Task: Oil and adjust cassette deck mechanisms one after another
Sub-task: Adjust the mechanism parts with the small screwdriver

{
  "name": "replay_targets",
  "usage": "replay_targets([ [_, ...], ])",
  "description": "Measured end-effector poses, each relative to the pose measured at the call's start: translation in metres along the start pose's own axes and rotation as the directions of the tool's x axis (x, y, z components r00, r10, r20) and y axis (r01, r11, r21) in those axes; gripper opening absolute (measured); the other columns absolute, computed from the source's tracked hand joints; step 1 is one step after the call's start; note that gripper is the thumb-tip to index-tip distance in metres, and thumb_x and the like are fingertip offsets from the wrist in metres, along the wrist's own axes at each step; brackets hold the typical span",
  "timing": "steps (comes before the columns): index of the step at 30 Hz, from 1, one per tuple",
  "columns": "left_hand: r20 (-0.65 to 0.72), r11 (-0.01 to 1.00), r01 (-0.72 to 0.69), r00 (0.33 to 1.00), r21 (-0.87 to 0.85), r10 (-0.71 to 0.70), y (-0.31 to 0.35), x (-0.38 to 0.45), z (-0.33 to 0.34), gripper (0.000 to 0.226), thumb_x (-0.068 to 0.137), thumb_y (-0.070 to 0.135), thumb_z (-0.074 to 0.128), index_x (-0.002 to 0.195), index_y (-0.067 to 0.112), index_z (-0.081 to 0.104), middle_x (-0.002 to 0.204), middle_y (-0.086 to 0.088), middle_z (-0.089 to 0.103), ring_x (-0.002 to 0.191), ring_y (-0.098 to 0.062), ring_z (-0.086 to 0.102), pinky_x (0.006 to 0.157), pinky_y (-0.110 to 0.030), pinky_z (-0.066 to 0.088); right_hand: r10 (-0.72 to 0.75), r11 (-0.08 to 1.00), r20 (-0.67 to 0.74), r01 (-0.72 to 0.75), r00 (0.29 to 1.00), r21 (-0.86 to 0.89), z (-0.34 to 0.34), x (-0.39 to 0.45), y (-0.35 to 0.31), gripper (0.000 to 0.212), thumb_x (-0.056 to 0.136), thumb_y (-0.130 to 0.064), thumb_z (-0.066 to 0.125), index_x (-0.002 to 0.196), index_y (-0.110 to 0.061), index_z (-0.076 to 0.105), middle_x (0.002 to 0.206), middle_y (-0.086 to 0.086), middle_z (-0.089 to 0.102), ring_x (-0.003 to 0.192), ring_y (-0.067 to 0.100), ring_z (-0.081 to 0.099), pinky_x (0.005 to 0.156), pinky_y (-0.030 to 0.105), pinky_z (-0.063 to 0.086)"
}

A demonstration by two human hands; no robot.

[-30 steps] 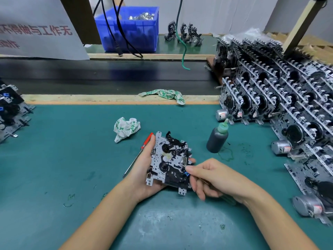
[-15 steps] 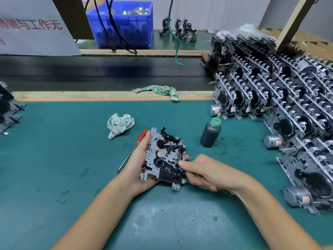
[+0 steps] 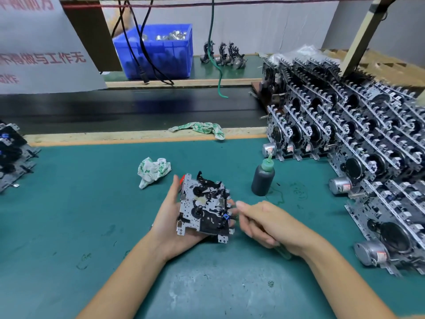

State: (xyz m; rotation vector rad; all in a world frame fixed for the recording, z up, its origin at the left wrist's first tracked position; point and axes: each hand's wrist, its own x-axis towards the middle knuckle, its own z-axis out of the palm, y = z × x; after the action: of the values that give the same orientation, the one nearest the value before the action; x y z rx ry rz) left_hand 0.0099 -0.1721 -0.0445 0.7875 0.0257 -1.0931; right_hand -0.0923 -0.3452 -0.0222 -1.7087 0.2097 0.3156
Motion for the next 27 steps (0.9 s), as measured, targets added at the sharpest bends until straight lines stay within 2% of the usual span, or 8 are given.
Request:
replay_targets([
  [5,0.047,0.995,-0.018,0.999,-0.097,0.023,-0.003,-0.004,0.005,0.095,0.077,0.077,0.039,0.127,-0.003,0.055,0.134,-0.03,0.048,0.121,-0.042,0.052,0.104,-0.049,0.041,0.024,0.961,-0.097,0.004,0.995,0.276,-0.004,0.002,0.005,0.037,0.101,-0.026,0.038,0.071,-0.009,0.052,0.036,-0.001,0.034,0.027,0.006,0.015,0.036,0.01,0.014],
  [11,0.06,0.985,-0.018,0.998,-0.169,0.028,-0.004,-0.005,0.007,0.099,0.072,0.076,0.047,0.126,-0.006,0.053,0.135,-0.035,0.045,0.12,-0.046,0.051,0.114,-0.047,0.025,0.045,0.949,-0.125,-0.003,0.991,0.315,-0.006,0.003,0.004,0.034,0.101,-0.024,0.038,0.074,-0.007,0.053,0.04,0.0,0.041,0.025,0.004,0.018,0.034,0.008,0.014],
  [16,0.135,0.985,0.004,0.991,-0.173,0.02,-0.004,-0.006,0.006,0.096,0.073,0.075,0.049,0.127,-0.004,0.054,0.136,-0.03,0.046,0.122,-0.042,0.051,0.106,-0.048,0.039,0.028,0.962,-0.137,0.01,0.99,0.273,-0.004,0.002,0.005,0.037,0.101,-0.025,0.039,0.072,-0.01,0.056,0.041,0.001,0.04,0.027,0.006,0.023,0.034,0.01,0.017],
  [19,0.21,0.997,0.043,0.977,-0.062,-0.029,-0.001,-0.009,0.007,0.1,0.071,0.077,0.048,0.134,-0.001,0.048,0.142,-0.03,0.039,0.128,-0.044,0.044,0.109,-0.053,0.032,-0.076,0.991,-0.309,0.107,0.948,0.084,-0.004,0.001,0.007,0.042,0.1,-0.024,0.042,0.064,-0.018,0.062,0.04,0.001,0.043,0.029,0.008,0.03,0.034,0.015,0.023],
  [21,0.287,0.996,0.093,0.954,0.009,-0.092,0.001,-0.011,0.005,0.104,0.073,0.08,0.044,0.138,-0.001,0.043,0.144,-0.03,0.037,0.127,-0.047,0.042,0.107,-0.057,0.032,-0.203,0.971,-0.457,0.116,0.866,-0.211,-0.004,0.0,0.011,0.037,0.099,-0.025,0.045,0.067,-0.02,0.065,0.041,-0.003,0.046,0.035,0.009,0.038,0.043,0.02,0.032],
  [24,0.329,0.98,0.157,0.925,0.12,-0.189,0.005,-0.015,0.001,0.102,0.073,0.08,0.046,0.14,0.003,0.044,0.143,-0.03,0.038,0.122,-0.048,0.046,0.105,-0.06,0.03,-0.462,0.664,-0.496,-0.084,0.735,-0.743,-0.001,-0.005,0.013,0.012,0.092,-0.027,0.056,0.092,-0.025,0.068,0.067,-0.007,0.063,0.07,0.016,0.058,0.062,0.031,0.046],
  [25,0.312,0.972,0.166,0.926,0.165,-0.211,0.006,-0.016,-0.001,0.101,0.072,0.08,0.049,0.138,0.004,0.046,0.142,-0.03,0.04,0.121,-0.047,0.048,0.105,-0.06,0.031,-0.531,0.556,-0.449,-0.105,0.719,-0.824,0.0,-0.008,0.013,0.016,0.088,-0.025,0.061,0.104,-0.025,0.066,0.083,-0.008,0.065,0.085,0.016,0.057,0.067,0.031,0.046],
  [27,0.249,0.948,0.178,0.937,0.265,-0.245,0.008,-0.019,-0.003,0.098,0.066,0.081,0.056,0.131,0.006,0.056,0.135,-0.027,0.049,0.117,-0.043,0.053,0.104,-0.058,0.036,-0.57,0.463,-0.289,0.01,0.769,-0.886,-0.002,-0.01,0.015,0.042,0.078,-0.024,0.07,0.119,-0.025,0.06,0.105,-0.006,0.058,0.103,0.012,0.046,0.08,0.028,0.042],
])
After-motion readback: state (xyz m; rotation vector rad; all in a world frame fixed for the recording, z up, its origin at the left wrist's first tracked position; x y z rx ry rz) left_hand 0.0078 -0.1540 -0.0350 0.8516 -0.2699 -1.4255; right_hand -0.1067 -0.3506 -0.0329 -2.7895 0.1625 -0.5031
